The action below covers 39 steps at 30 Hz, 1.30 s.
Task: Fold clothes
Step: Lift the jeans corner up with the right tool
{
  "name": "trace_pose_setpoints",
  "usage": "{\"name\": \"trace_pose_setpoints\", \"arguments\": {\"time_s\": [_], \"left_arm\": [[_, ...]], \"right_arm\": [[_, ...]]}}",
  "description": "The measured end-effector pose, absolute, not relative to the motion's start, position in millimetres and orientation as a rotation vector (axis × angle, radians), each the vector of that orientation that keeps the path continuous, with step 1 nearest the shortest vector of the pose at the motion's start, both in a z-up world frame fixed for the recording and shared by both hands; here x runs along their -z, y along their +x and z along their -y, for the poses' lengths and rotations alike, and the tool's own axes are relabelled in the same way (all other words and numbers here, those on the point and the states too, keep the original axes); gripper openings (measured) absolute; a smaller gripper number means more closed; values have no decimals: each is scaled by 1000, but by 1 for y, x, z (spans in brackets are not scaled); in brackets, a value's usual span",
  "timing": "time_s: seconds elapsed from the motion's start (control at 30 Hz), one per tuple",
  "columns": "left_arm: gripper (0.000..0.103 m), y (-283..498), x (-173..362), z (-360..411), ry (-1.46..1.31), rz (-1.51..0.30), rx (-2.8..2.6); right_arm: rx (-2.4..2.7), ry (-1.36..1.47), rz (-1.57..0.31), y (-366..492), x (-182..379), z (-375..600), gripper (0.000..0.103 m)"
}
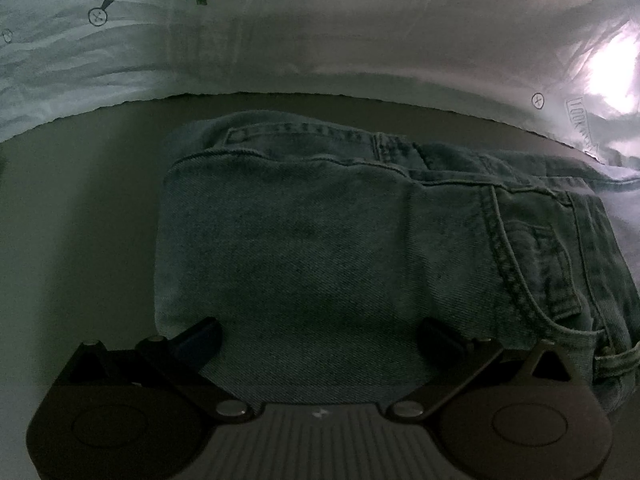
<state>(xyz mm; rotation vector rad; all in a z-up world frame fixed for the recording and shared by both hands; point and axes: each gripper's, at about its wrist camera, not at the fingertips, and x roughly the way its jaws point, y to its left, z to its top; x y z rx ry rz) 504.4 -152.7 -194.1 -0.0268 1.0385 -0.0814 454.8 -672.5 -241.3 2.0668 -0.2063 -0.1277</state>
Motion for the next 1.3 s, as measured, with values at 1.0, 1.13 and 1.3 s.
{"name": "trace_pose_setpoints", "arguments": {"time_s": [1.0, 1.13, 1.3], "left_arm": [[103, 406, 160, 4, -348, -980, -60], [103, 405, 158, 1, -367, -967, -42], [103, 404, 146, -1, -396, -918, -19]], "right_arm": [[-340, 1765, -738, 494, 187, 373, 28], [-339, 1667, -749, 488, 170, 369, 29], [-333, 1572, -763, 486, 154, 364, 36]]}}
